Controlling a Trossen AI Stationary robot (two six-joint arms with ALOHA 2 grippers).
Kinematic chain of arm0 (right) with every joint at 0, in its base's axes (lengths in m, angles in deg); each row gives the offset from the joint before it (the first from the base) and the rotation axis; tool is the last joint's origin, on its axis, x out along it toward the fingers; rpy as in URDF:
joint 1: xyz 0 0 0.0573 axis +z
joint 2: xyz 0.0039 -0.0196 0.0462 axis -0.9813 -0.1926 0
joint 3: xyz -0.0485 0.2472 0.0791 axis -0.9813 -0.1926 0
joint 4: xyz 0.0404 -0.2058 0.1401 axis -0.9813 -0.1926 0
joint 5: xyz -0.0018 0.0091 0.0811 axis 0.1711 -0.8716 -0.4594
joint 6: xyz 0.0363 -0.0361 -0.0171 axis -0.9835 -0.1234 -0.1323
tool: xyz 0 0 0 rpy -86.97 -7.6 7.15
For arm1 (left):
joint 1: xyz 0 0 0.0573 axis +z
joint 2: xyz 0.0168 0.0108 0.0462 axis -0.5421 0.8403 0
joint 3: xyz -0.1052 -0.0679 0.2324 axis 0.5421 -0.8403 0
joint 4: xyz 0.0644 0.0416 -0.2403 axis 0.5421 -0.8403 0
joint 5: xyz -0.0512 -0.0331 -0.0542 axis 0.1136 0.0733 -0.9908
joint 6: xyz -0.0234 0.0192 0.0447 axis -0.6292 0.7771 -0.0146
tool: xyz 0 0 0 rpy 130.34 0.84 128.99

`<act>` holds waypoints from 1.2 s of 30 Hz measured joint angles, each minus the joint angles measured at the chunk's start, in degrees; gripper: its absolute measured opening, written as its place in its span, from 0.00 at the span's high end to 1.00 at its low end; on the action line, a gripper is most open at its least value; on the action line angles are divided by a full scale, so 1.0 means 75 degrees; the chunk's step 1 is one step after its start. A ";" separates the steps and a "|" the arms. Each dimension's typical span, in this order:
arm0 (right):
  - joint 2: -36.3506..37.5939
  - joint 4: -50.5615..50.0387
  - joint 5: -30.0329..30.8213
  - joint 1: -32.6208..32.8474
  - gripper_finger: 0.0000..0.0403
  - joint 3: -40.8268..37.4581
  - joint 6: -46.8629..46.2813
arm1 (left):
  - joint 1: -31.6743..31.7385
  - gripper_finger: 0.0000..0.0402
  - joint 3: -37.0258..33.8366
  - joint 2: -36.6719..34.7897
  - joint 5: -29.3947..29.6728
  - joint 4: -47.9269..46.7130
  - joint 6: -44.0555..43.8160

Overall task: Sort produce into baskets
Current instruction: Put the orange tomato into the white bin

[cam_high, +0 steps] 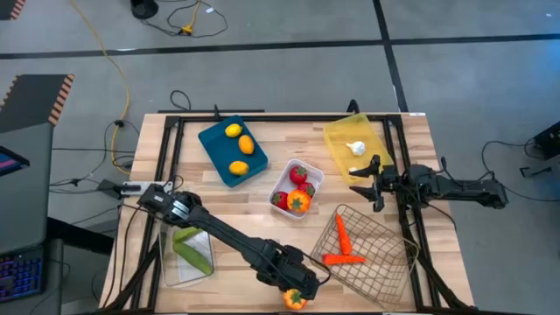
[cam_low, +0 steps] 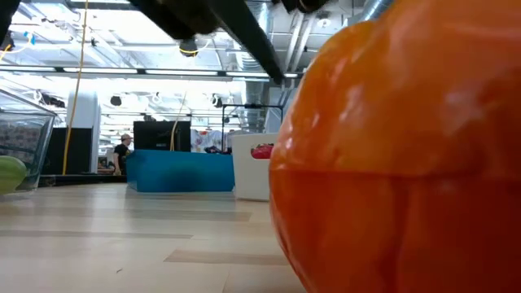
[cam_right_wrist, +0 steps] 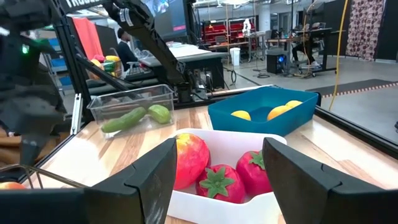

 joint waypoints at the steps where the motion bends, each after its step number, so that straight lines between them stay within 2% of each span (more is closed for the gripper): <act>1: 0.0000 0.0003 -0.0002 0.0001 0.34 0.0000 0.0000 | 0.0020 0.00 0.0000 0.0044 -0.0145 0.0026 0.0019; 6: -0.0006 0.0006 -0.0002 0.0000 0.34 0.0000 0.0003 | 0.0153 0.00 -0.0009 0.0414 -0.1183 0.0401 -0.0063; 8: -0.0001 0.0003 -0.0002 0.0002 0.34 0.0000 0.0001 | 0.0189 0.00 -0.0006 0.0522 -0.1422 0.0917 -0.0098; 36: -0.0009 0.0006 -0.0002 0.0003 0.34 0.0000 0.0000 | 0.0311 0.00 -0.0006 0.0689 -0.1454 0.1274 -0.0181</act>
